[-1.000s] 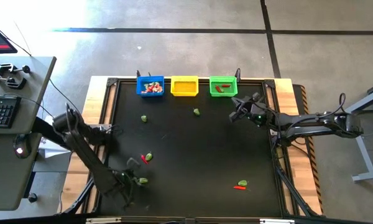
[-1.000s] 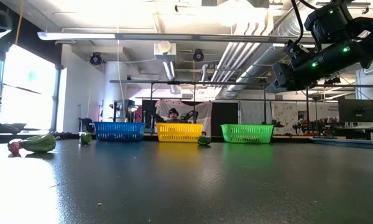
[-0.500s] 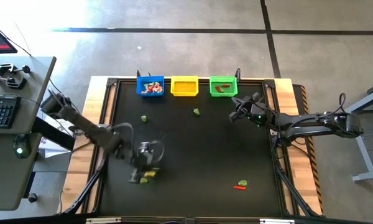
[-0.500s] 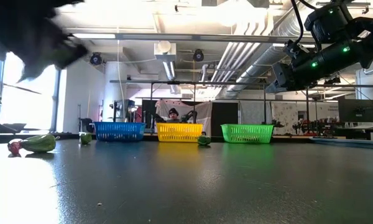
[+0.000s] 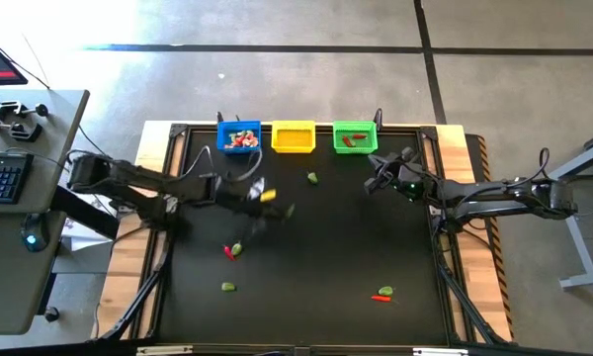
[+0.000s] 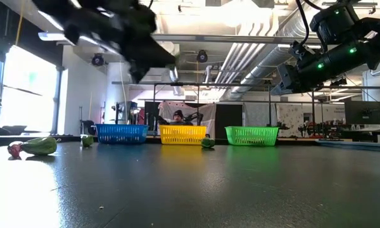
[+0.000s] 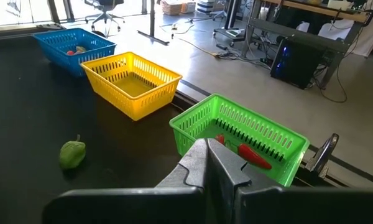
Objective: Sort produce into baskets
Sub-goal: Put the green chili pepper into the green bin
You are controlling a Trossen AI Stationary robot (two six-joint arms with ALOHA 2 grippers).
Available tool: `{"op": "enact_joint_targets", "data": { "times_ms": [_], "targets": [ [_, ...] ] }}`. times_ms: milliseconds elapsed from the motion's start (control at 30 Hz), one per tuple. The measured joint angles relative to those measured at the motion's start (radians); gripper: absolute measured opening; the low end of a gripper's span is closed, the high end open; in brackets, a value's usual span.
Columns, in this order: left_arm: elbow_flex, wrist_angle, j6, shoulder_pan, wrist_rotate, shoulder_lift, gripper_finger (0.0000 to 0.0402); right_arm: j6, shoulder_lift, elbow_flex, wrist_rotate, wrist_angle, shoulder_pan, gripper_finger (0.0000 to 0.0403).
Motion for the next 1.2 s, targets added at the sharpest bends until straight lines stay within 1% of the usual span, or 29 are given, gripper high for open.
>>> {"op": "enact_joint_targets", "data": {
  "times_ms": [133,233,367,433,600,667,733,867,1033,1200],
  "targets": [
    [0.093,0.006,0.030,0.116,-0.055,0.079,0.0000,0.001,0.000,0.000,0.000,-0.002,0.000,0.0000],
    [0.195,0.006,0.047,0.177,-0.057,0.163,0.0000,0.009,0.000,0.000,0.000,-0.007,0.000,0.0000],
    [0.365,-0.021,0.072,0.232,-0.041,0.287,0.0000,0.031,0.000,0.000,0.000,-0.021,0.000,0.0000],
    [0.466,-0.065,0.039,0.255,-0.055,0.352,0.0000,0.041,0.000,0.000,0.000,-0.031,0.000,0.0000],
    [0.694,-0.170,0.006,0.285,-0.100,0.525,0.0005,0.051,0.000,0.000,0.000,-0.042,0.000,0.0000],
    [0.778,-0.191,0.001,0.293,-0.126,0.592,0.0006,0.051,0.000,0.000,0.002,-0.043,0.000,0.0000],
    [0.851,-0.213,-0.030,0.302,-0.131,0.660,0.0007,0.052,0.000,0.000,0.007,-0.043,0.000,0.0000],
    [0.962,-0.222,-0.112,0.313,-0.129,0.780,0.0007,0.064,0.000,0.000,0.021,-0.043,0.000,0.0000],
    [1.097,-0.195,-0.168,0.318,-0.215,0.880,0.0008,0.075,0.000,0.000,0.078,-0.042,0.000,0.0000],
    [1.244,-0.217,-0.173,0.323,-0.261,0.976,0.0008,0.070,0.000,0.000,0.085,-0.039,0.000,0.0000]
  ]
}}
